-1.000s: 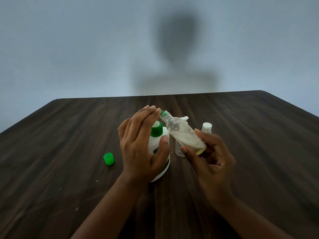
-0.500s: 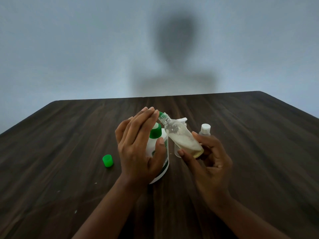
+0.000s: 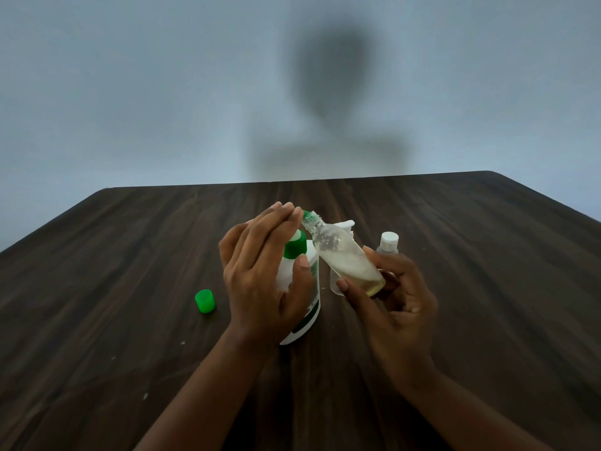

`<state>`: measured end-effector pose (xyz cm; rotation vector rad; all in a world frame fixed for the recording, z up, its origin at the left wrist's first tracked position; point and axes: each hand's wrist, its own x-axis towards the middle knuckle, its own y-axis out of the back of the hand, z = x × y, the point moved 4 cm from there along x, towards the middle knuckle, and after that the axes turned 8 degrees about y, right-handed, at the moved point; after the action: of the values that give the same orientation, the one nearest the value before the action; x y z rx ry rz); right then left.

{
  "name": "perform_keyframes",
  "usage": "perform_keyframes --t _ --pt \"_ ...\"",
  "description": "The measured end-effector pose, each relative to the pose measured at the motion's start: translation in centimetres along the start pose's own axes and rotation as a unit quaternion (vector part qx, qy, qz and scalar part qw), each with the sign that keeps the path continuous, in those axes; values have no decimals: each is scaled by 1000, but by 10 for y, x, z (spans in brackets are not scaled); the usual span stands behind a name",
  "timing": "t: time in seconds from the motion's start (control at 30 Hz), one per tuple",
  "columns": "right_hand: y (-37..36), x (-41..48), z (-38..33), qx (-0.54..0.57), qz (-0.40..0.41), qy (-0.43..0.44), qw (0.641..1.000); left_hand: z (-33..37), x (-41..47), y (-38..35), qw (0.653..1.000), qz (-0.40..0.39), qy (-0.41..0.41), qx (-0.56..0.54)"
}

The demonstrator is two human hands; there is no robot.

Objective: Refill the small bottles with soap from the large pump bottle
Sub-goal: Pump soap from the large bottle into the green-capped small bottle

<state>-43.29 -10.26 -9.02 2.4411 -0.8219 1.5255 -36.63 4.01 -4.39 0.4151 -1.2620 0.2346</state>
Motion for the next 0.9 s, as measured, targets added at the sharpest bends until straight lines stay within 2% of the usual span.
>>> perform_keyframes --t 0.2,0.43,0.67,0.9 --pt "-3 1 -2 -14 4 14 1000 1 2 0 1000 -2 7 -6" --pt "3 -4 2 -7 4 -15 1000 2 -3 -1 1000 3 16 -3" --pt "-3 1 -3 -13 2 15 1000 1 -3 -3 1000 -7 21 7" --pt "-3 -1 2 5 8 -3 1000 0 -3 -3 1000 0 29 10"
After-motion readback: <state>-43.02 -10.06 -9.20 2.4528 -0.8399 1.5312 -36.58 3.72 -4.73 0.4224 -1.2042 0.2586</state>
